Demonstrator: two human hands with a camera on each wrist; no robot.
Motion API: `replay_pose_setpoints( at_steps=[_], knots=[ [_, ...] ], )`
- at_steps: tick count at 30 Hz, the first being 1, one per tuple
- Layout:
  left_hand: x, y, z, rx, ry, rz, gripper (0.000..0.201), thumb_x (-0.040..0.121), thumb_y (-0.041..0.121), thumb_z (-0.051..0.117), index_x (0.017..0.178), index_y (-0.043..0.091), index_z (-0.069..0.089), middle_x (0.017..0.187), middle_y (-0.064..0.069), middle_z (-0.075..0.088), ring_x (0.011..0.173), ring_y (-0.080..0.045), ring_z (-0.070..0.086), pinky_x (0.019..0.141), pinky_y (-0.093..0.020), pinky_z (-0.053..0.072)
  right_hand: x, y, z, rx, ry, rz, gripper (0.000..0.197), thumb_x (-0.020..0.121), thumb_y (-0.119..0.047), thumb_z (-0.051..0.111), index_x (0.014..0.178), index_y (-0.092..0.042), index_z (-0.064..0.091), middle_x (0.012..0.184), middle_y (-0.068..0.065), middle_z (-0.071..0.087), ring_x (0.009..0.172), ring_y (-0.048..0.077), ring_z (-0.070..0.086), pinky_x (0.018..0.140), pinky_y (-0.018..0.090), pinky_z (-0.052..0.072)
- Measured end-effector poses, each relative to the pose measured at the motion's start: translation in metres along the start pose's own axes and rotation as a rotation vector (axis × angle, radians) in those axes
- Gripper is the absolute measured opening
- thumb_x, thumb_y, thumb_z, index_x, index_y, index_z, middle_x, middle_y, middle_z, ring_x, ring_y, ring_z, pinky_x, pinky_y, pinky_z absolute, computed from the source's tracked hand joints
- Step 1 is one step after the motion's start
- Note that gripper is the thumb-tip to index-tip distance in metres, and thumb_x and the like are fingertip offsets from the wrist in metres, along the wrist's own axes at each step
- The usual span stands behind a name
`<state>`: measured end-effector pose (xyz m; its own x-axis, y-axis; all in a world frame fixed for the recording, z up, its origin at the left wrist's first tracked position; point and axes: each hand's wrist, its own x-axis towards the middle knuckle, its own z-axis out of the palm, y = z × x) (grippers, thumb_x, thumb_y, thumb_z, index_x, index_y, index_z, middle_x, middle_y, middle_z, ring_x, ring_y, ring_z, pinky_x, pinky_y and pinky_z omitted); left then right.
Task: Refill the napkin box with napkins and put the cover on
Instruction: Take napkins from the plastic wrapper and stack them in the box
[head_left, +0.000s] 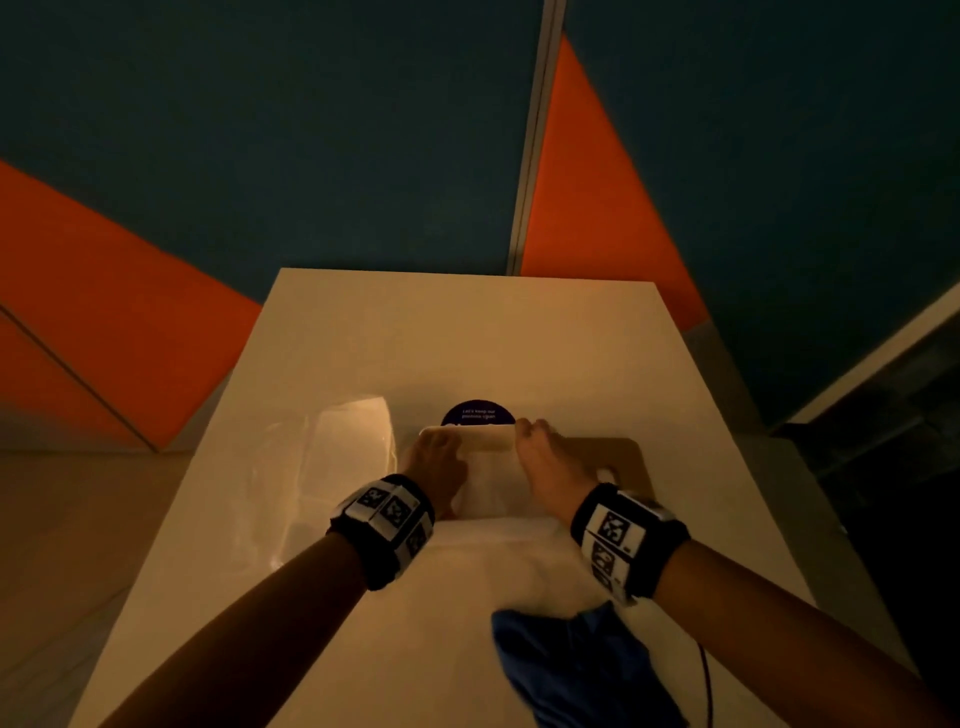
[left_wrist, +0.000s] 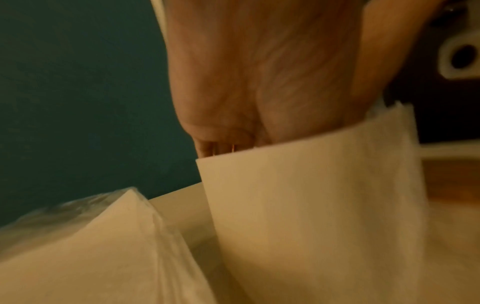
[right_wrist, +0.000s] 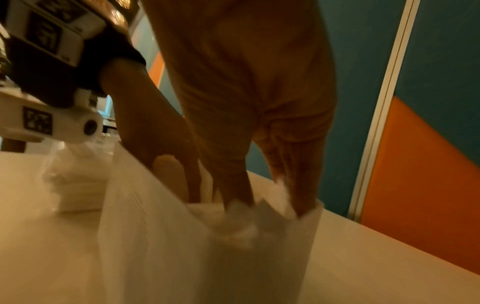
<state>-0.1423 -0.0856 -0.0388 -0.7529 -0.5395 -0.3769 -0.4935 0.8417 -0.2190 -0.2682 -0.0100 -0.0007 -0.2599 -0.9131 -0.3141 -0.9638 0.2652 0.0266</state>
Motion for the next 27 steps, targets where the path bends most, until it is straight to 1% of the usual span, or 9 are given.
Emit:
replay_pose_setpoints(
  at_steps=[2,4,6,7,9,12,16,21,27],
  knots=[
    [-0.014,-0.007,-0.002,-0.246,0.107,-0.035,0.047,0.08,0.042,0.063,0.122,0.021,0.058,0.143,-0.008,0.035,0.131,-0.027,0.032,0.111,-0.039,0.027,-0.001,0.0,-0.004,-0.069,0.024,-0.039,0.051,0.088,0.004,0.049,0.136,-0.002,0.032,0.136,0.02,0.037,0.122,0.033,0.044,0.095,0.04,0.045],
    [-0.037,-0.016,-0.005,-0.598,0.351,-0.115,0.04,0.083,0.039,0.062,0.119,0.023,0.059,0.136,-0.005,0.044,0.123,-0.022,0.042,0.103,-0.033,0.035,-0.003,0.001,-0.008,-0.172,-0.029,-0.132,0.052,0.086,-0.003,0.055,0.136,-0.004,0.037,0.14,0.017,0.034,0.126,0.032,0.039,0.101,0.042,0.038],
    [-0.063,-0.033,0.0,-0.822,0.575,-0.308,0.028,0.084,0.029,0.063,0.109,0.018,0.065,0.12,-0.007,0.059,0.108,-0.022,0.056,0.091,-0.029,0.042,-0.003,0.002,-0.01,-0.264,-0.093,-0.233,0.046,0.088,-0.014,0.056,0.132,-0.008,0.046,0.14,0.014,0.039,0.126,0.03,0.04,0.104,0.043,0.031],
    [-0.077,-0.043,0.009,-0.881,0.603,-0.437,0.022,0.085,0.023,0.063,0.104,0.014,0.067,0.112,-0.01,0.065,0.101,-0.025,0.061,0.086,-0.029,0.044,-0.002,0.002,-0.013,-0.27,-0.089,-0.271,0.044,0.087,-0.018,0.057,0.13,-0.011,0.049,0.138,0.012,0.042,0.124,0.029,0.043,0.104,0.042,0.03],
    [-0.101,-0.061,0.033,-0.952,0.447,-0.654,0.02,0.086,0.018,0.061,0.102,0.008,0.068,0.109,-0.015,0.069,0.098,-0.029,0.064,0.083,-0.03,0.045,0.004,-0.005,-0.025,-0.216,-0.025,-0.349,0.042,0.087,-0.024,0.056,0.127,-0.014,0.051,0.134,0.01,0.046,0.118,0.028,0.048,0.1,0.04,0.034],
    [-0.122,-0.064,0.066,-0.996,0.179,-0.812,0.04,0.087,0.023,0.06,0.12,0.003,0.054,0.121,-0.022,0.059,0.115,-0.034,0.052,0.094,-0.035,0.039,0.021,-0.036,-0.051,-0.127,0.013,-0.527,0.038,0.091,-0.024,0.049,0.127,-0.014,0.052,0.129,0.009,0.052,0.113,0.029,0.053,0.091,0.039,0.041],
    [-0.117,-0.058,0.073,-1.016,0.162,-0.907,0.059,0.085,0.031,0.062,0.13,-0.001,0.04,0.129,-0.024,0.05,0.121,-0.036,0.044,0.1,-0.039,0.035,0.055,-0.107,-0.068,-0.139,-0.037,-0.715,0.039,0.091,-0.016,0.05,0.13,-0.017,0.051,0.132,0.009,0.052,0.118,0.029,0.052,0.09,0.035,0.044],
    [-0.101,-0.06,0.074,-0.959,0.061,-0.961,0.059,0.079,0.041,0.065,0.119,0.002,0.045,0.122,-0.019,0.052,0.112,-0.036,0.051,0.091,-0.042,0.042,0.073,-0.184,-0.052,-0.397,-0.078,-0.935,0.041,0.09,-0.016,0.056,0.13,-0.02,0.051,0.137,0.006,0.05,0.124,0.026,0.049,0.095,0.038,0.042],
    [-0.096,-0.059,0.077,-1.019,0.045,-1.019,0.064,0.076,0.04,0.067,0.122,0.002,0.043,0.124,-0.018,0.05,0.116,-0.034,0.049,0.094,-0.04,0.041,0.082,-0.211,-0.026,-0.608,-0.048,-1.011,0.036,0.094,-0.016,0.049,0.129,-0.021,0.053,0.136,0.003,0.052,0.125,0.024,0.047,0.099,0.038,0.037]
  ],
)
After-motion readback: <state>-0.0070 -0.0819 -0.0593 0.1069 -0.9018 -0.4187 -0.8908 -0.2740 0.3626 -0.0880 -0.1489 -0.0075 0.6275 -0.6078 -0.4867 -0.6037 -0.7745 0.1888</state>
